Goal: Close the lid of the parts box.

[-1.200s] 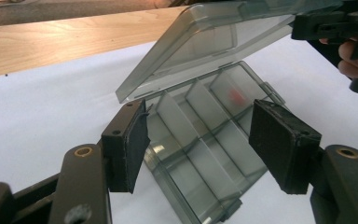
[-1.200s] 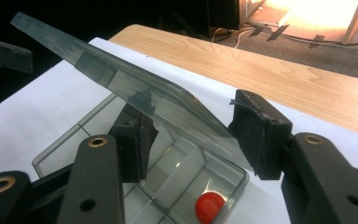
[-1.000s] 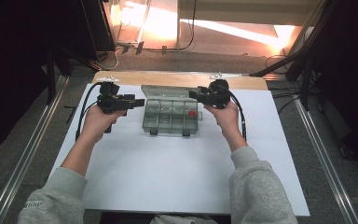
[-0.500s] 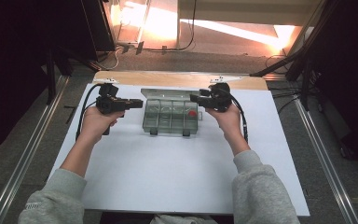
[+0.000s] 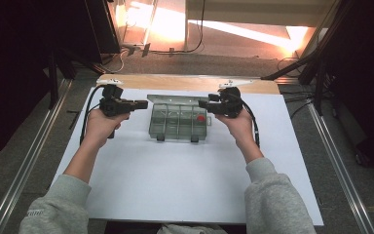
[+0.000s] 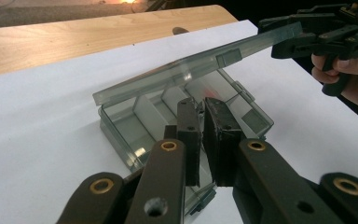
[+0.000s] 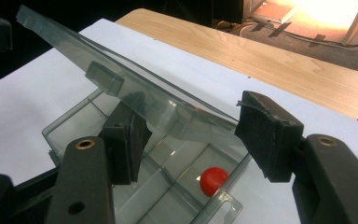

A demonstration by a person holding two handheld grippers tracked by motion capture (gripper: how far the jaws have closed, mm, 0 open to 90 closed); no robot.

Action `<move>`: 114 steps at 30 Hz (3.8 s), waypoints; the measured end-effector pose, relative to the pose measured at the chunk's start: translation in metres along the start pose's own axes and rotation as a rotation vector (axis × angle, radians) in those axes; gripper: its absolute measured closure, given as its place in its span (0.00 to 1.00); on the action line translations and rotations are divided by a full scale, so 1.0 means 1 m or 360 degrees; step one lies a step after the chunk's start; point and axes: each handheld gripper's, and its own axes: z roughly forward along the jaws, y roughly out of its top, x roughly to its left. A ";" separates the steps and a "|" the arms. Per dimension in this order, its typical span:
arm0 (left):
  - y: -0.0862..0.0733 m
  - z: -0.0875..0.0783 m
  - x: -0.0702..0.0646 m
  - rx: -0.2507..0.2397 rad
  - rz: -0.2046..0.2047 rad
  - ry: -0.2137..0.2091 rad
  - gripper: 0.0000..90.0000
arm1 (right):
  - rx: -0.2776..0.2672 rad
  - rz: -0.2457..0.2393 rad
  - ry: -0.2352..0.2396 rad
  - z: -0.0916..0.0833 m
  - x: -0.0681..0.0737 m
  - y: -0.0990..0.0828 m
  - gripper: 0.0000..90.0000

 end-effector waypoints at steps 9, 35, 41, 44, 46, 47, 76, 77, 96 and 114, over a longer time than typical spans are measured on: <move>0.014 0.000 -0.003 0.0033 0.0026 0.0006 0.94 | 0.0019 -0.0028 0.0009 -0.004 0.004 -0.001 0.47; 0.041 0.014 -0.007 0.0090 0.0113 0.0080 0.94 | 0.0011 -0.0005 0.0045 -0.006 0.006 -0.011 0.46; 0.040 0.018 -0.008 0.0103 0.0127 0.0078 0.94 | 0.0005 -0.0007 0.0051 -0.007 0.006 -0.011 0.44; 0.038 0.020 -0.009 0.0122 0.0136 0.0086 0.94 | 0.0006 -0.0008 0.0048 -0.008 0.008 -0.012 0.42; 0.036 0.022 -0.007 0.0121 0.0125 0.0082 0.94 | 0.0009 -0.0016 0.0047 -0.009 0.009 -0.012 0.42; 0.036 0.022 -0.007 0.0123 0.0124 0.0085 0.94 | 0.0012 -0.0014 0.0050 -0.009 0.010 -0.012 0.42; 0.019 0.019 -0.012 0.0049 0.0133 0.0061 0.94 | -0.0009 0.0114 0.0151 -0.030 0.013 -0.009 0.38; 0.019 0.019 -0.013 0.0044 0.0140 0.0063 0.94 | -0.0010 0.0118 0.0150 -0.031 0.013 -0.008 0.39; -0.004 0.018 -0.017 0.0069 0.0150 0.0051 0.94 | 0.0075 0.0102 0.0176 -0.028 0.018 -0.014 0.97; -0.019 0.016 -0.014 0.0053 0.0149 0.0062 0.94 | 0.0119 0.0076 0.0121 -0.027 0.021 -0.026 1.00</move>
